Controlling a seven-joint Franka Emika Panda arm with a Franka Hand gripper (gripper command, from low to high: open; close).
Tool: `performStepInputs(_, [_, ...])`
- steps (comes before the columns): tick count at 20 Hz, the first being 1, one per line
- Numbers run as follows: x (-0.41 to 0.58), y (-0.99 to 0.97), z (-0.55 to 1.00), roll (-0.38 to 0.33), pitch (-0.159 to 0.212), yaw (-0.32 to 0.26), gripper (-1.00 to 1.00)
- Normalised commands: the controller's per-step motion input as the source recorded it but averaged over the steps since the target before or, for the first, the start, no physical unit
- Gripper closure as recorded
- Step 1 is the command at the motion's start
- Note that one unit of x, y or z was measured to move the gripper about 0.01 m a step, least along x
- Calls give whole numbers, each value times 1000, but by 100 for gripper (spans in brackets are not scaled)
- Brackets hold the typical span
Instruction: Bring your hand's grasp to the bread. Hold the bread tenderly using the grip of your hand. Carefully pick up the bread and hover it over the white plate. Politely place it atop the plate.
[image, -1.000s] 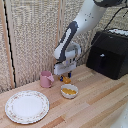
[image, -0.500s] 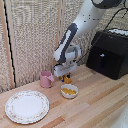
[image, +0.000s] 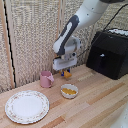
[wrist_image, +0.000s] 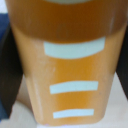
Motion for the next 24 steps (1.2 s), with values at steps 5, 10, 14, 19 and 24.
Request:
performStepInputs(5, [-278, 269, 1000, 0, 6, -1, 100])
performStepInputs(10, [-574, 531, 880, 0, -35, -4, 100])
performStepInputs(14, [-499, 704, 634, 8, -18, 0, 100])
performStepInputs(19, [-343, 865, 325, 14, 0, 0, 100])
performStepInputs(24, [-233, 943, 58, 11, 0, 0, 100])
